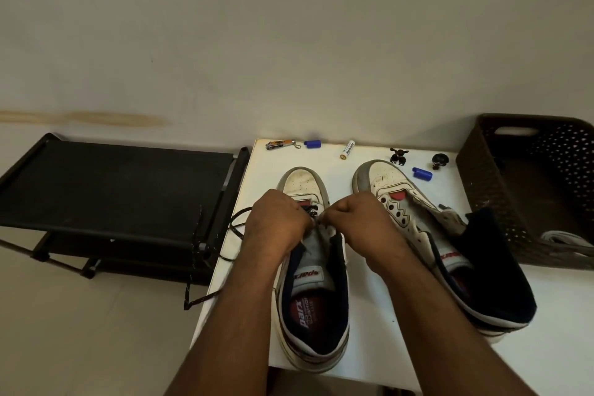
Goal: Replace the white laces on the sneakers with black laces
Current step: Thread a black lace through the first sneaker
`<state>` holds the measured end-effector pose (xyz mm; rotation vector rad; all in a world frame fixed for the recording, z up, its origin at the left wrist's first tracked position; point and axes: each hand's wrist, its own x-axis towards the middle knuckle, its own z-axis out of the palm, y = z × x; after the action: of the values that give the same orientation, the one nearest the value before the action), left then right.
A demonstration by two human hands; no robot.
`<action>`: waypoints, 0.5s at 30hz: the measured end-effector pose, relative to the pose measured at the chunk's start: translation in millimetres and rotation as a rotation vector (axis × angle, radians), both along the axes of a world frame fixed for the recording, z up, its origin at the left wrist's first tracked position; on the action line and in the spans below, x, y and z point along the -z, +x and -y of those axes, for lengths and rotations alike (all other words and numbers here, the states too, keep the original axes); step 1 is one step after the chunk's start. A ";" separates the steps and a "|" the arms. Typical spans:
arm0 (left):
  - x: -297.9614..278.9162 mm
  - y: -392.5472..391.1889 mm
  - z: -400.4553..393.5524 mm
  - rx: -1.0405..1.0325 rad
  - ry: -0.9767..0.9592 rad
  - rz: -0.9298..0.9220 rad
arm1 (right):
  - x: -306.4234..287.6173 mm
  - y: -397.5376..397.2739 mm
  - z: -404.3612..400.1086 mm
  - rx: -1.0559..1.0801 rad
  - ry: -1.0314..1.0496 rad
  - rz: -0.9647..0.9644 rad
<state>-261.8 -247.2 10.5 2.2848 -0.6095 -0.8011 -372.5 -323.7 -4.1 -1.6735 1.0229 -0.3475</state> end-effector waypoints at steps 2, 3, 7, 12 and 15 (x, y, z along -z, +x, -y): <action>0.8 0.9 0.1 -0.006 -0.010 -0.006 | 0.5 0.2 0.3 0.006 0.055 0.030; 1.5 1.5 0.4 -0.005 -0.006 -0.008 | 0.8 0.0 0.9 0.009 0.088 0.042; 1.4 1.4 1.8 0.021 0.022 -0.035 | 0.8 -3.6 5.1 -0.009 0.223 0.065; -4.9 1.9 0.7 0.107 0.060 0.007 | 3.8 -2.6 0.8 -0.051 0.191 0.021; -5.6 4.9 -2.1 0.129 0.056 0.036 | 4.8 0.5 -3.5 -0.006 0.219 0.005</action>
<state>-256.9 -245.1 16.2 2.3337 -0.7662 -0.8489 -372.1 -320.1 -8.9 -1.4775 1.0146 -0.2272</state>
